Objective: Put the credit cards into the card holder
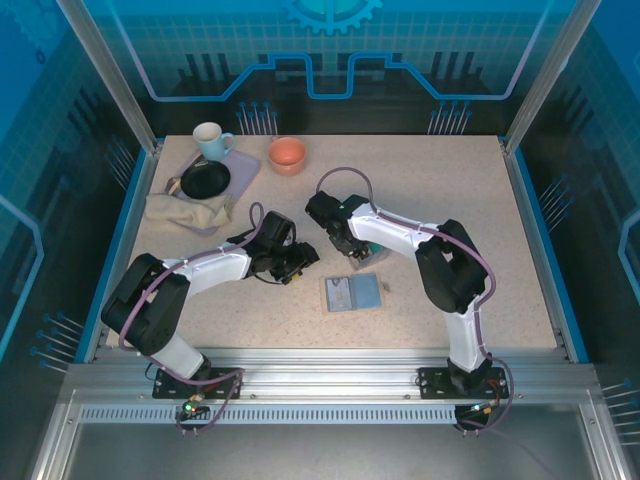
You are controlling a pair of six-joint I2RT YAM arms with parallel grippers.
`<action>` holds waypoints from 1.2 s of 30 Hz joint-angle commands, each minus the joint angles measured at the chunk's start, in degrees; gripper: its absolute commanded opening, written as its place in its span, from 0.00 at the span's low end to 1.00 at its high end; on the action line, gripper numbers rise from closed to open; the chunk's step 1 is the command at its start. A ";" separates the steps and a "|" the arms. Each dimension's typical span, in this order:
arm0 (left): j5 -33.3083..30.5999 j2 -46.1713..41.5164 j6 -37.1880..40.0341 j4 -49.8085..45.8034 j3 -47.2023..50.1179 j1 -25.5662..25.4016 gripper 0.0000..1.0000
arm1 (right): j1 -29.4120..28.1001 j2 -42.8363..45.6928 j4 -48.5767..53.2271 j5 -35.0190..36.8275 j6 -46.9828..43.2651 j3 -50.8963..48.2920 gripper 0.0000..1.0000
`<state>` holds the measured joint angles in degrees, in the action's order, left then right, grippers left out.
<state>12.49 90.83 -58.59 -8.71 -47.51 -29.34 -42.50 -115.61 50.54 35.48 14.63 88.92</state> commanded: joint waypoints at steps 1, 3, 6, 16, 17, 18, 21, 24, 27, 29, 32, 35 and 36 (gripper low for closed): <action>0.81 0.23 0.22 -1.31 -0.41 0.51 0.57 | -0.70 3.01 1.13 1.60 -0.13 -0.30 0.16; 0.79 0.23 0.16 -1.31 -0.55 0.44 0.57 | -0.67 3.42 1.15 1.69 -0.13 -0.31 0.15; 0.85 0.25 0.23 -1.35 -0.65 0.50 0.57 | -0.74 4.16 1.40 1.44 -0.13 -0.32 0.13; 1.04 0.26 0.28 -1.40 -0.85 0.47 0.57 | 0.72 6.36 0.61 -2.61 0.52 -1.26 0.08; 0.98 0.24 0.32 -1.40 -0.88 0.42 0.57 | 1.00 6.19 0.82 -2.48 0.65 -1.18 0.12; 1.01 0.24 0.39 -1.46 -0.77 0.43 0.57 | 1.38 5.85 0.88 -2.72 0.58 -1.20 0.18; 1.04 0.14 0.30 -1.27 -0.56 0.44 0.57 | 2.31 4.93 -0.34 -3.96 -0.25 -1.81 0.32; 1.21 0.18 0.32 -1.23 -0.49 0.49 0.57 | 3.33 3.21 -0.67 -4.04 -0.39 -1.79 0.35; 0.87 -0.12 0.23 -1.31 -0.23 0.47 0.57 | 4.24 1.70 -0.67 -5.29 -0.33 -1.55 0.34; 0.86 -0.11 0.22 -1.32 -0.29 0.51 0.57 | 4.36 0.99 -0.98 -5.75 -0.32 -1.79 0.34; 0.90 -0.03 0.22 -1.38 -0.29 0.49 0.57 | 4.36 -0.13 -1.15 -7.76 0.25 -2.30 0.33; 1.02 0.05 0.29 -1.31 -0.23 0.44 0.57 | 4.29 -0.98 -1.32 -8.88 1.36 -3.17 0.33; 1.01 0.06 0.30 -1.33 -0.28 0.44 0.57 | 4.27 -1.15 -1.24 -9.47 1.72 -3.28 0.33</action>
<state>12.49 90.83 -58.59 -8.71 -47.51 -29.34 -38.24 -115.33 48.95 29.30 14.79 86.43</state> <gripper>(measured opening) 0.571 0.330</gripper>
